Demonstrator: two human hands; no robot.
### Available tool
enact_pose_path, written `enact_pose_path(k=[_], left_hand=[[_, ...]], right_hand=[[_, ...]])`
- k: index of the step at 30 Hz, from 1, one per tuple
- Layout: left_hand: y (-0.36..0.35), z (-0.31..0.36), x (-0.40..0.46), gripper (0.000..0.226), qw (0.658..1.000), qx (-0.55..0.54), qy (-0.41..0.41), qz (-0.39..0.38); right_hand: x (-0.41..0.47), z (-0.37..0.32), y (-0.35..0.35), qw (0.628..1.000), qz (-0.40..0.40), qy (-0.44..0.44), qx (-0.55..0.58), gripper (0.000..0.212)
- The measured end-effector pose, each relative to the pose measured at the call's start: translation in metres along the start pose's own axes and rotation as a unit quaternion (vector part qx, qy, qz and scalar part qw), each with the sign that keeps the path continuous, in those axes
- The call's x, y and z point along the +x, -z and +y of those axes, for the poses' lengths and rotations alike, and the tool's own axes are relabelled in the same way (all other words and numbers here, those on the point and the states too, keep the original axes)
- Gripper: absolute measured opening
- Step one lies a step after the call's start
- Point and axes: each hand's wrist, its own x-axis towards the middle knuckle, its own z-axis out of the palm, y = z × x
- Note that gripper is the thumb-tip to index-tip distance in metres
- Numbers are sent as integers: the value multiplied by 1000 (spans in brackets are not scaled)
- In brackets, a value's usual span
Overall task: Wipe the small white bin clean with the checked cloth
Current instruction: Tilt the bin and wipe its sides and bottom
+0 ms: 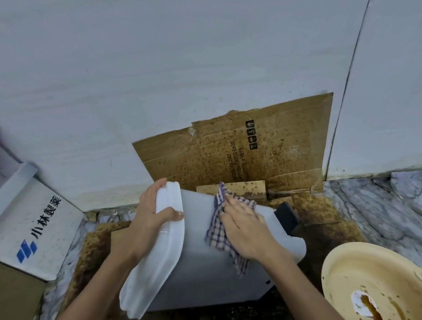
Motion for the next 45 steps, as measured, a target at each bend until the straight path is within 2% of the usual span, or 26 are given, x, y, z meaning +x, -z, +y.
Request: enact_pose_path(k=[2, 4, 7, 10, 13, 17, 19, 21, 24, 26, 30, 33, 38, 40, 45], left_hand=[[-1, -1, -1, 91, 1000, -7, 5, 0], [-1, -3, -2, 86, 1000, -21, 11, -1], [-1, -4, -3, 81, 999, -38, 15, -1], [2, -8, -4, 77, 998, -52, 23, 7], [4, -13, -7, 75, 997, -66, 28, 11], [-2, -10, -9, 76, 999, -44, 2, 19], [-7, -7, -7, 71, 999, -38, -10, 18], [-8, -7, -5, 71, 999, -31, -13, 17], [-4, -9, -7, 79, 1000, -18, -18, 11], [-1, -12, -8, 82, 1000, -20, -18, 8], [2, -16, -9, 82, 1000, -6, -27, -1], [2, -15, -9, 86, 999, 5, -34, -4], [4, -15, -9, 72, 999, -10, -35, -14], [5, -14, -10, 73, 999, -5, -33, -18], [4, -11, -10, 78, 999, -8, -32, -23]], right_hand=[[16, -13, -6, 999, 18, -32, -17, 55], [34, -33, -10, 998, 38, -25, -31, 52], [32, -55, -21, 996, 55, 64, 0, 58], [-13, -46, -38, 981, 108, 158, 12, 64], [-36, 2, -40, 987, 125, 104, 5, 57], [-6, 31, -6, 996, 71, -23, 45, 49], [14, 10, 1, 997, 56, -26, 37, 47], [21, -18, -10, 999, 48, 14, 12, 53], [-1, -37, -28, 990, 100, 90, 47, 65], [-17, -24, -34, 986, 120, 111, 42, 64], [-18, 20, -29, 993, 114, 20, 8, 58], [4, 18, -15, 996, 83, -38, 8, 58], [13, -35, -22, 994, 92, 45, 47, 58], [-3, -46, -30, 988, 102, 88, 78, 56], [-41, -24, -44, 979, 137, 132, 71, 49]])
